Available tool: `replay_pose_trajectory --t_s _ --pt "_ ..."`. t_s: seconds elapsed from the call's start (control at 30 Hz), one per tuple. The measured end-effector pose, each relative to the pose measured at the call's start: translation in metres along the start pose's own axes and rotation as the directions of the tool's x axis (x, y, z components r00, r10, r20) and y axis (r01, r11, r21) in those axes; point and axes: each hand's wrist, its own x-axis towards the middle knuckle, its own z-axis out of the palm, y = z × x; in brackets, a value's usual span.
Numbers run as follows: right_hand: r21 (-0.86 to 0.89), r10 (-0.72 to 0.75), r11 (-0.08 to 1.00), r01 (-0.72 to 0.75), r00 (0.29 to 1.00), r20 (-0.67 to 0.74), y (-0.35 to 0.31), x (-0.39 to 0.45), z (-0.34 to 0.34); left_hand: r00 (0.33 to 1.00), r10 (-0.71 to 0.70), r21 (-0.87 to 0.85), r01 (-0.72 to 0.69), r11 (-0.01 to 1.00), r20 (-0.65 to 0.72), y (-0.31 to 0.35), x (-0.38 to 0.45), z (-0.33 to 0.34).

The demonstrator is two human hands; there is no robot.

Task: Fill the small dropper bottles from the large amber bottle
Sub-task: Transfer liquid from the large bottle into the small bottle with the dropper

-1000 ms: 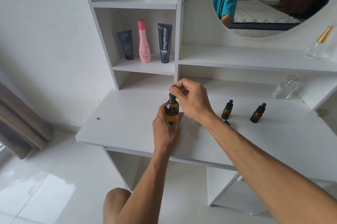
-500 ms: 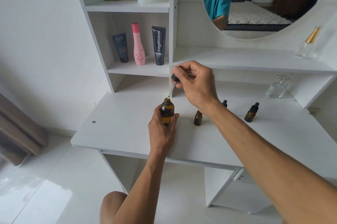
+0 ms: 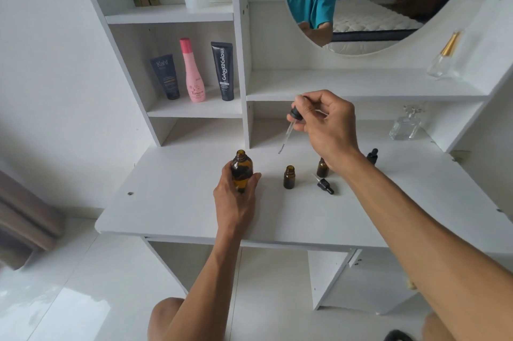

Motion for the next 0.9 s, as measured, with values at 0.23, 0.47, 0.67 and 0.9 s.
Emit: replay_pose_trajectory --t_s 0.23,0.47,0.67,0.9 --pt "-0.066 0.021 0.998 -0.024 0.999 -0.036 0.018 -0.003 -0.021 1.0 0.003 0.01 -0.002 1.0 -0.004 -0.003 0.002 0.002" --pt "-0.097 0.012 0.995 -0.014 1.0 -0.017 0.024 -0.007 -0.018 1.0 0.008 0.021 -0.008 1.0 -0.012 -0.008 0.003 0.003" --pt "-0.126 0.01 0.992 -0.011 1.0 -0.006 0.029 -0.007 -0.015 1.0 -0.001 0.016 0.001 1.0 -0.015 -0.008 0.004 0.004" --pt "-0.162 0.015 0.987 -0.013 1.0 0.007 0.034 -0.008 -0.012 1.0 -0.002 -0.002 0.002 1.0 -0.012 -0.009 0.003 0.004"
